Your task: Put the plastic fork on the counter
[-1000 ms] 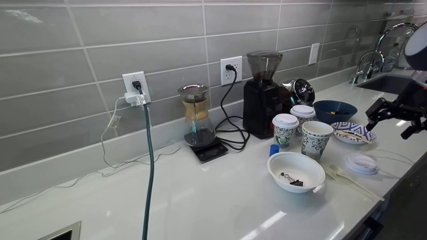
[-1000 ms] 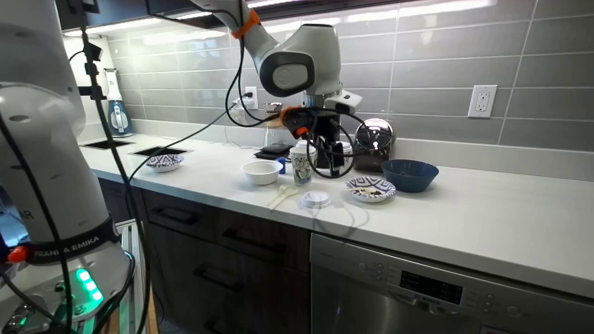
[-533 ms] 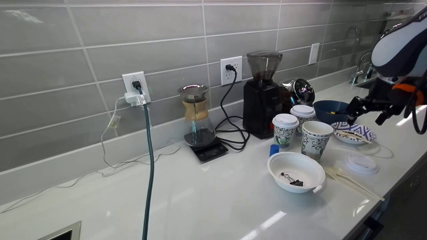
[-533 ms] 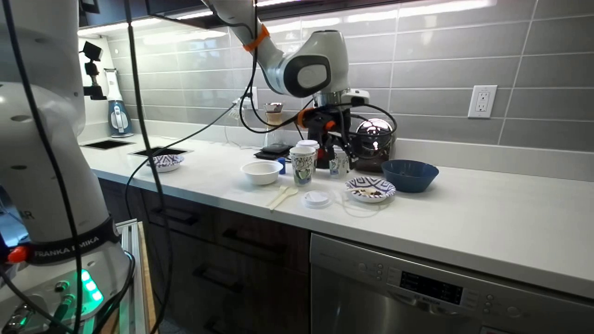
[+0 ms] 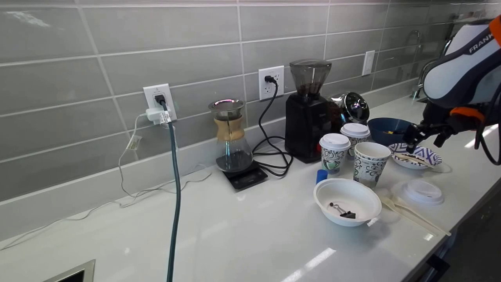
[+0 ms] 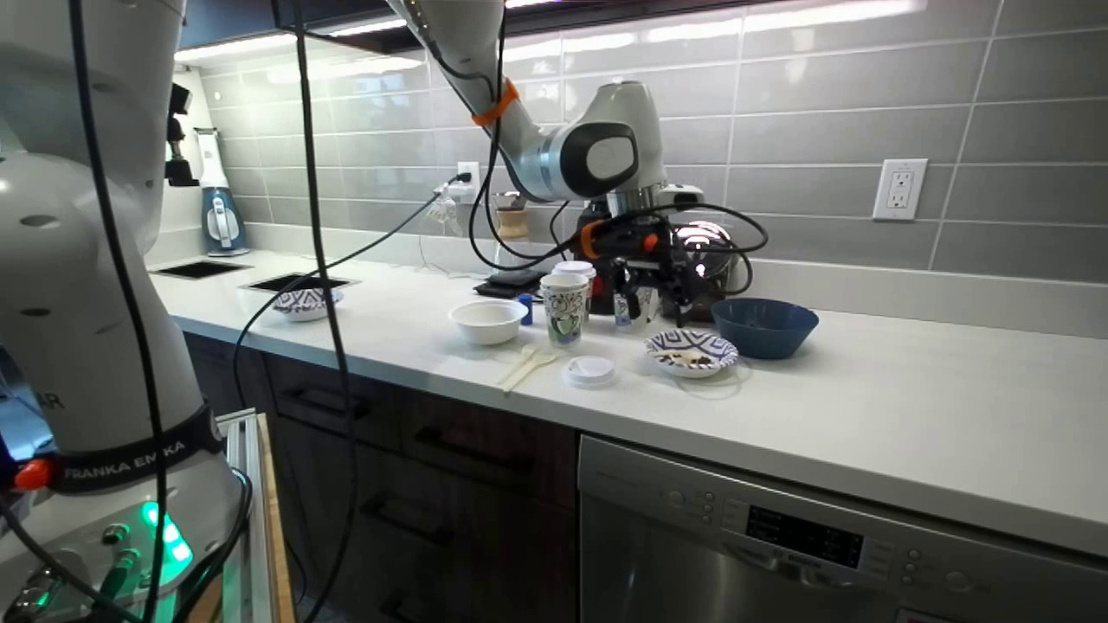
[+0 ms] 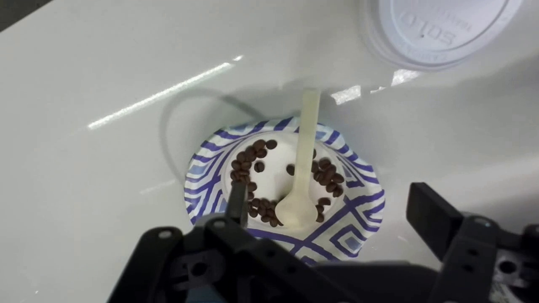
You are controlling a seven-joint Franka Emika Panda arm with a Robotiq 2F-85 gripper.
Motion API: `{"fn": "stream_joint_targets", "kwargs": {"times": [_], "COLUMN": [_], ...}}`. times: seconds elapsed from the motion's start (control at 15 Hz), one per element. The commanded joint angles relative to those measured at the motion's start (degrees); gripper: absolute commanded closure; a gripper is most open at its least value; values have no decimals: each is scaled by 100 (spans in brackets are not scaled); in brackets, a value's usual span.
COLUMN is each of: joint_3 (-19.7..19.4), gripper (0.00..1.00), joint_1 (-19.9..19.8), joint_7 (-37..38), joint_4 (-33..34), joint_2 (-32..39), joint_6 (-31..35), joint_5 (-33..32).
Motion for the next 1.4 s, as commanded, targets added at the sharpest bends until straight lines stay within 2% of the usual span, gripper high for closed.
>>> {"fn": "stream_joint_targets", "kwargs": {"times": [0.0,0.07,0.13,0.27,0.4,0.53,0.73,0.8,0.87,0.93,1.13,1.27,1.33], "joint_3": [-51,-57,-71,-70,-82,-60,-61,-57,-62,-50,-30,33,84], "gripper": [15,23,34,42,46,41,46,52,67,77,99,100,97], "joint_1": [10,5,14,15,21,-7,-14,-19,-15,-25,-55,-124,-174], "joint_7": [-51,-57,-40,-46,-35,-69,-74,-79,-70,-83,-76,-115,-151], "joint_4": [381,430,476,571,649,715,812,827,846,859,840,715,647], "joint_2": [358,418,484,598,700,793,926,958,979,984,929,759,660], "joint_6": [-31,-24,-20,-41,-30,-17,-13,-4,4,1,-60,-67,-75], "joint_5": [-295,-322,-360,-380,-406,-379,-373,-367,-371,-355,-296,-195,-123]}}
